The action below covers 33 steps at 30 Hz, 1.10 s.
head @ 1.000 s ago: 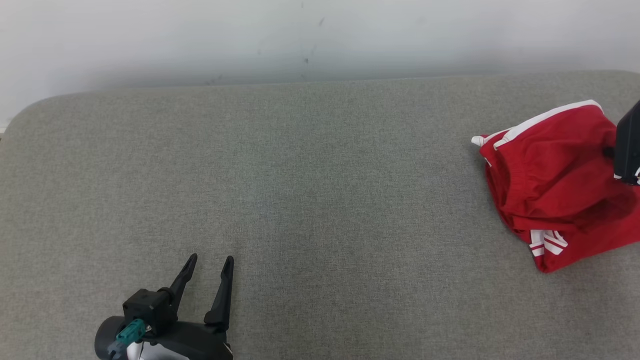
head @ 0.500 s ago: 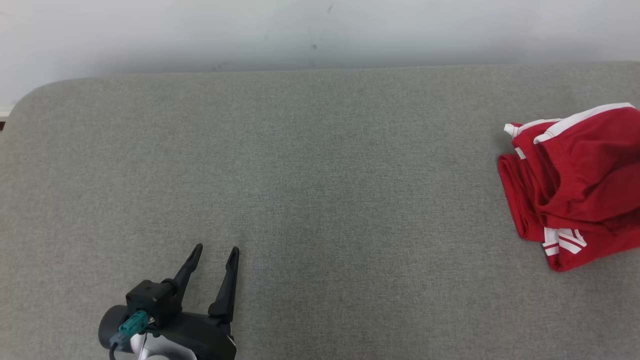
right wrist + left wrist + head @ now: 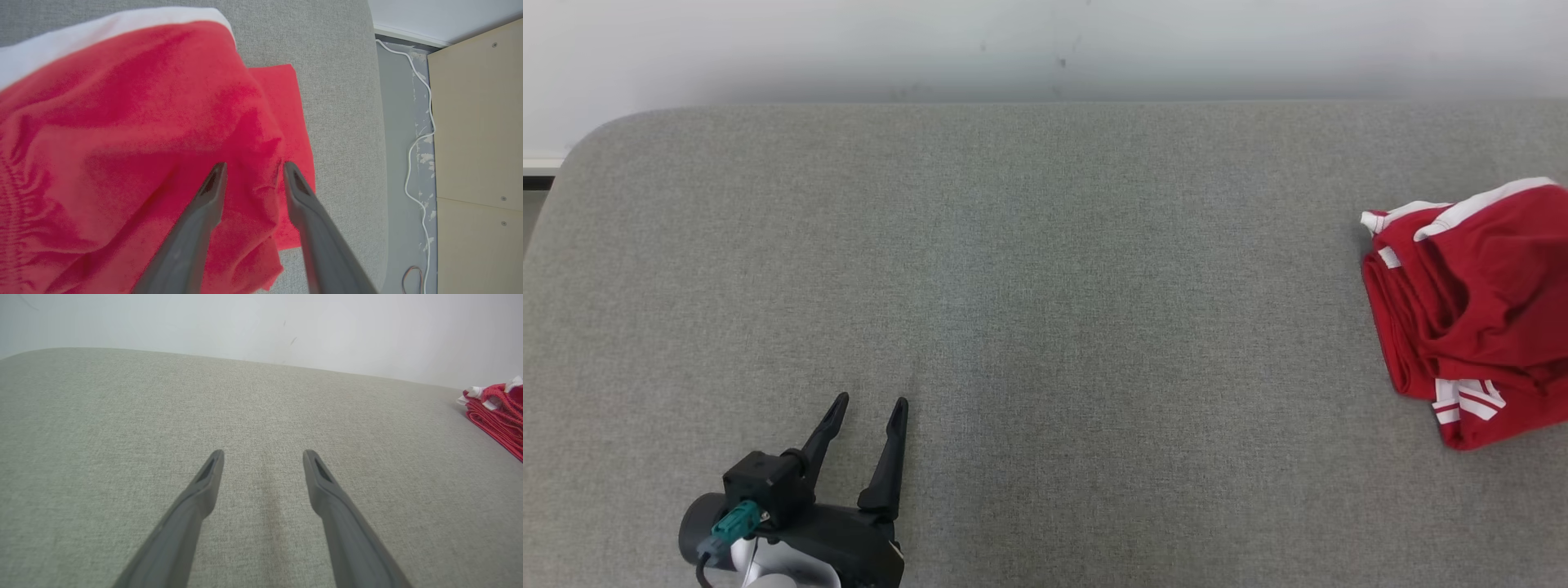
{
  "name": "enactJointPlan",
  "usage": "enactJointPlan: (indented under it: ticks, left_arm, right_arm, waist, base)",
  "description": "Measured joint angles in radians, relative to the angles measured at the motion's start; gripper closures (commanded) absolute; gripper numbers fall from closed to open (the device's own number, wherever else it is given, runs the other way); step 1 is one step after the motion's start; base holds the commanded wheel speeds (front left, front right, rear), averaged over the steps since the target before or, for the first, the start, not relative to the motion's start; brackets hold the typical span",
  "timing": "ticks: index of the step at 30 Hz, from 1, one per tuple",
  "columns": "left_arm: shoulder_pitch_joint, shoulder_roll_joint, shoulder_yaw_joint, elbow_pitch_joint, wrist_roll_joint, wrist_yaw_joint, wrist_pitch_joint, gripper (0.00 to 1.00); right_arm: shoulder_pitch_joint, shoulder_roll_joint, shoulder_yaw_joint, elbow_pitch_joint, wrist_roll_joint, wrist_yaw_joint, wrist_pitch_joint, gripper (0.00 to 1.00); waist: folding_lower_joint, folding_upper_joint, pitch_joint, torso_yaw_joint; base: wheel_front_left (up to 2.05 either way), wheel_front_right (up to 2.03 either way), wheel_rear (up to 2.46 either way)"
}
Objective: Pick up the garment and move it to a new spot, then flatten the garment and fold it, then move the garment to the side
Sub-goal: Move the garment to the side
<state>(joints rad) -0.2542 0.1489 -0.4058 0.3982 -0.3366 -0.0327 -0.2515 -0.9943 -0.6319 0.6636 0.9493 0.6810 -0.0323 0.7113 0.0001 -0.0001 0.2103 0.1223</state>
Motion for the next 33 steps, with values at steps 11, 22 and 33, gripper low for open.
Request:
enactJointPlan:
  ticks: [11, 22, 33]
  left_arm:
    - [0.0, -0.01, 0.004, 0.032, -0.006, 0.0, 0.0, 0.0]
    - [0.064, 0.008, 0.044, 0.051, -0.025, 0.016, 0.0, 0.0]
    - [0.131, 0.04, 0.098, 0.04, -0.053, 0.046, 0.0, 0.0]
  right_arm:
    - [-0.02, 0.019, 0.006, 0.043, -0.013, 0.021, -0.049, 0.0]
    - [0.044, 0.05, -0.074, -0.064, 0.062, 0.094, -0.309, 0.0]
    - [0.235, 0.093, -0.143, -0.245, 0.12, 0.094, -0.578, 0.0]
  waist:
    - [0.0, 0.0, -0.04, -0.011]
    - [-0.0001, 0.0, -0.112, -0.038]
    - [-0.0001, 0.0, -0.171, -0.107]
  base:
    - [0.0, 0.0, 0.0]
    - [0.0, 0.0, 0.0]
    - [0.0, 0.0, 0.0]
